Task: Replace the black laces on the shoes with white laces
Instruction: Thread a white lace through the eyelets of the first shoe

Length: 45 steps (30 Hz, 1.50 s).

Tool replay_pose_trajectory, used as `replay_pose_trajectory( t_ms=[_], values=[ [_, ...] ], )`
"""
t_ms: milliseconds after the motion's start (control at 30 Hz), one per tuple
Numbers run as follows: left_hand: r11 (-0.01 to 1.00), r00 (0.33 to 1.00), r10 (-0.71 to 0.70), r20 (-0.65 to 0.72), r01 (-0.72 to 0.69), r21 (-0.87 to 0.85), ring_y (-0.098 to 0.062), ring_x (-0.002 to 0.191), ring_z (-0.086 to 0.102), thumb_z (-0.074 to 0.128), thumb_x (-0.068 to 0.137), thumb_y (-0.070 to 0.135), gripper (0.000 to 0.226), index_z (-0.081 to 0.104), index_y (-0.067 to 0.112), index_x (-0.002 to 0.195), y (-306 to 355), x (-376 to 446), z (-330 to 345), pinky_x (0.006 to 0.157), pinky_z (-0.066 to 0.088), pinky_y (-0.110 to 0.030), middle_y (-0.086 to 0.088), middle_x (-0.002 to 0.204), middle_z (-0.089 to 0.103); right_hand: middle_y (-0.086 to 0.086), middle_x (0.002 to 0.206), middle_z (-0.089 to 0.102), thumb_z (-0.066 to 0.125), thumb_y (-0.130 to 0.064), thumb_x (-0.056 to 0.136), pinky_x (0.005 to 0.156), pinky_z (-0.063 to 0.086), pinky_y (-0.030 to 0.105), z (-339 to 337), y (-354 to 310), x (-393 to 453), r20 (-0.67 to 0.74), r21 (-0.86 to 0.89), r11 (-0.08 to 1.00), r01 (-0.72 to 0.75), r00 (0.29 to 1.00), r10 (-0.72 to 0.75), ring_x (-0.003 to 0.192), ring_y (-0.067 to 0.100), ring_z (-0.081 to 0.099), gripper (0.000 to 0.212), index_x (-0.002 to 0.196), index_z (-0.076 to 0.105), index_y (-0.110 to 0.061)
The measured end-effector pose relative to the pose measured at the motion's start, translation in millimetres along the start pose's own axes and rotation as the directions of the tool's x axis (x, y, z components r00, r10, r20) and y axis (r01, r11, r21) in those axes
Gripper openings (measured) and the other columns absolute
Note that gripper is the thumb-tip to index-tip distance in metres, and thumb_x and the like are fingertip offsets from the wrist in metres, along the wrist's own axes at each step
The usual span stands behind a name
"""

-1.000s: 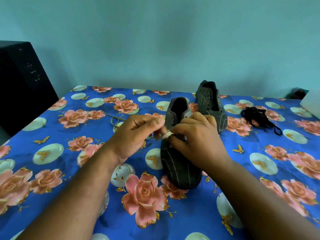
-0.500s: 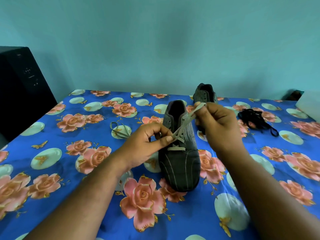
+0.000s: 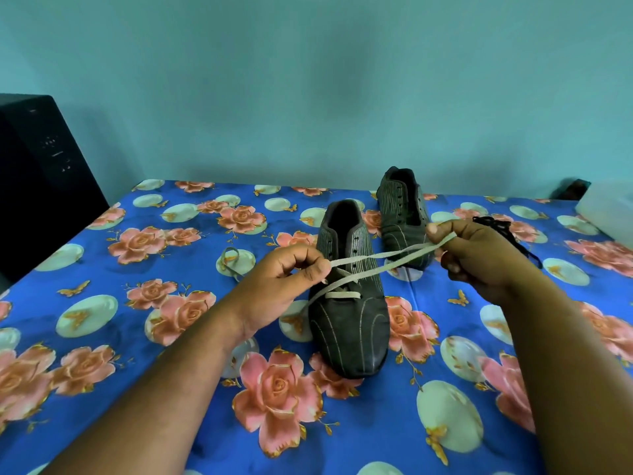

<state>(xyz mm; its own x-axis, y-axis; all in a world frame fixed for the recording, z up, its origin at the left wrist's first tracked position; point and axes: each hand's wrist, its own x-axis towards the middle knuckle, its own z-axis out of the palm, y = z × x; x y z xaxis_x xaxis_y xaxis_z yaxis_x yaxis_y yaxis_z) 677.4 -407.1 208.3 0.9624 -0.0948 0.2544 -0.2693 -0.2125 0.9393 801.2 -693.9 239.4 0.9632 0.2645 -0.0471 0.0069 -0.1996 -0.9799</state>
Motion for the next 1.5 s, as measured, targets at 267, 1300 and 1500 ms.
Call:
replay_pose_trajectory(
  t_ms=[267, 1300, 1500],
  values=[
    [0.985, 0.994, -0.069, -0.088, 0.053, -0.166, -0.006, 0.095, 0.066, 0.064, 0.093, 0.02, 0.012, 0.073, 0.018, 0.1, 2, 2, 4, 0.086, 0.052, -0.018, 0.006, 0.095, 0.074, 0.014, 0.086, 0.075, 0.072, 0.006, 0.086, 0.047, 0.045, 0.023, -16, 0, -6, 0.257, -0.257, 0.966, -0.007, 0.964, 0.075, 0.061, 0.014, 0.061, 0.019, 0.097, 0.071, -0.009],
    [0.957, 0.97, 0.14, -0.199, -0.081, 0.28, -0.005, 0.078, 0.054, 0.07, 0.091, 0.031, 0.018, 0.072, 0.014, 0.085, 0, 3, 3, 0.072, 0.04, -0.011, 0.003, 0.08, 0.064, -0.007, 0.071, 0.058, 0.054, -0.038, 0.1, 0.062, 0.04, 0.024, 68, -3, -19, 0.368, -0.557, 0.433, 0.709, 0.678, -0.636, 0.069, 0.011, 0.053, 0.026, 0.087, 0.067, -0.019],
    [0.972, 0.974, 0.039, -0.223, 0.015, 0.235, -0.01, 0.069, 0.053, 0.072, 0.093, 0.021, 0.013, 0.073, 0.012, 0.085, -2, 3, 1, 0.067, 0.041, -0.014, 0.0, 0.077, 0.063, -0.021, 0.063, 0.058, 0.056, -0.016, 0.103, 0.06, 0.036, 0.009, 51, 2, -17, 0.333, -0.361, 0.748, 0.557, 0.826, -0.455, 0.06, -0.001, 0.051, 0.026, 0.082, 0.068, -0.007]
  ],
)
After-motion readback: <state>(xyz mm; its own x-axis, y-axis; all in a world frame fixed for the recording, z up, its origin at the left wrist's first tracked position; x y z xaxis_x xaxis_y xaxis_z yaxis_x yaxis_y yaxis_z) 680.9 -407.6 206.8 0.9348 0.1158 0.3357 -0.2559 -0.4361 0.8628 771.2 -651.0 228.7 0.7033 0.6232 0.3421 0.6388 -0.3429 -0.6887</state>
